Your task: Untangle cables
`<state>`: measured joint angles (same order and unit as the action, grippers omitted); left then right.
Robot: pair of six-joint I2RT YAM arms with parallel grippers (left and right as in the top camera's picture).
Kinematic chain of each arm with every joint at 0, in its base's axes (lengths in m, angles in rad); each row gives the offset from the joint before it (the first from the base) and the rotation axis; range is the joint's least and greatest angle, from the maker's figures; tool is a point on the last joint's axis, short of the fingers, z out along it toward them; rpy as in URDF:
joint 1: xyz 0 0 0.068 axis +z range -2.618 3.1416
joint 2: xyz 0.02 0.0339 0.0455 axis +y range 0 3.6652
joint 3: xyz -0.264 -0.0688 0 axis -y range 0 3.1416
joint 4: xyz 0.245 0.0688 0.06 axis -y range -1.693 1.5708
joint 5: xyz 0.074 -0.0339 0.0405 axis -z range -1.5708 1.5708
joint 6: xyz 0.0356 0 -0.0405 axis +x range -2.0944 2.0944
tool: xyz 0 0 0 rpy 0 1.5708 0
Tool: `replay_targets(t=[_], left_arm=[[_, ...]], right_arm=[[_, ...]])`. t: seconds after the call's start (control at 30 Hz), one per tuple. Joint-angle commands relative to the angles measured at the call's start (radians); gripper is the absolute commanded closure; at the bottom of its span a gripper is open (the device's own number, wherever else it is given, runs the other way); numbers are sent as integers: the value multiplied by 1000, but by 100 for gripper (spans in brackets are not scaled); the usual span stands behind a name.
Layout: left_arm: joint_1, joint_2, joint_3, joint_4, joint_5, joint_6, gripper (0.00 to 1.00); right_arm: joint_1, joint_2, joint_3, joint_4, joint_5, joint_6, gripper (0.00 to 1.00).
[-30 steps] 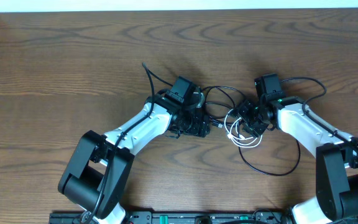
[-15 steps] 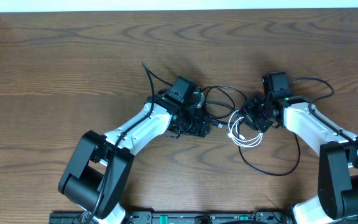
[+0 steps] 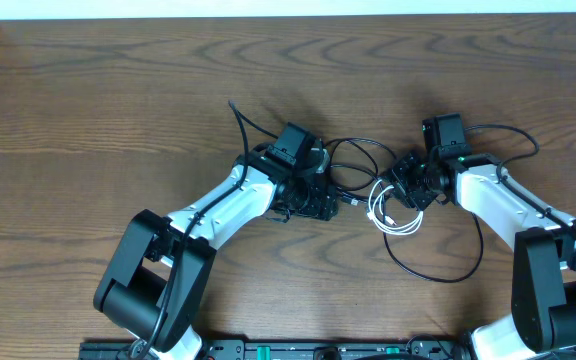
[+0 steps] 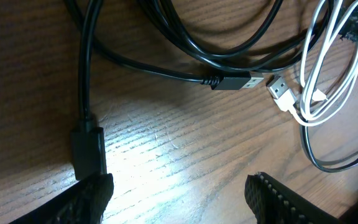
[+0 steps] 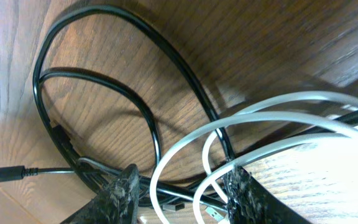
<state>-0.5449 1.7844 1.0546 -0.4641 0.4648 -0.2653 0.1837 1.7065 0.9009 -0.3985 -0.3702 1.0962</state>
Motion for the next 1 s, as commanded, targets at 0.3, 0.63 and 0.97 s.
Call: replay_targets(t=[0.3,0.63,0.97], left_arm=[[0,11,1,-3,-6,5,27],[0,11,1,-3,-6,5,27],[0,11,1,-3,-6,5,27]], right_arm=[[16,-6,-17,-2,143,49,50],[35,-5,-21,-27,147,52,75],[50,-5,-21,-100,162,1,99]])
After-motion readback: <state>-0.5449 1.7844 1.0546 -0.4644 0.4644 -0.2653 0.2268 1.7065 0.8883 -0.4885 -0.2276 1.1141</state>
